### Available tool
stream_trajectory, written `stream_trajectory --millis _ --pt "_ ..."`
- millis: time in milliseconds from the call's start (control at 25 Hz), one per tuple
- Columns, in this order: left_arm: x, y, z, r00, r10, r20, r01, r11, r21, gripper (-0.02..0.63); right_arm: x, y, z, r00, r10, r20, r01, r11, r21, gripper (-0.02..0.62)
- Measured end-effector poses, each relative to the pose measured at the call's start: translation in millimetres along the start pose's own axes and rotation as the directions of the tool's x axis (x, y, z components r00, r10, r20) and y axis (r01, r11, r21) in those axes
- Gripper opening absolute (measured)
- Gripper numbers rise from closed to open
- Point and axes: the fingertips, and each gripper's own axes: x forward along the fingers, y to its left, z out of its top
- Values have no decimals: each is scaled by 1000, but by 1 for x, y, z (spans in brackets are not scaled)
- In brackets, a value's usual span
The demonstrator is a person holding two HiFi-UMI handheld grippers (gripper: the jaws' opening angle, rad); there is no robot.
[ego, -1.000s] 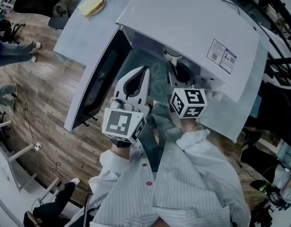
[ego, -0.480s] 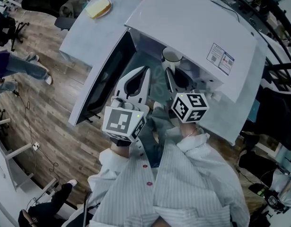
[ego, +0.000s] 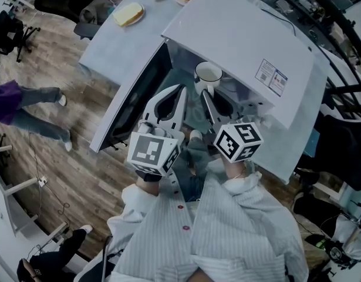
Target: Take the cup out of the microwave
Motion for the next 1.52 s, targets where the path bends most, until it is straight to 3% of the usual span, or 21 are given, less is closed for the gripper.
stream_trajectory --millis 720,1520 --pt "-26 2 23 999 34 34 -34 999 22 9 -23 63 36 985 171 17 -171 985 -10 87" --pt "-33 -17 34 999 20 50 -22 999 35 9 -66 87 75 963 263 60 -259 963 -68 87"
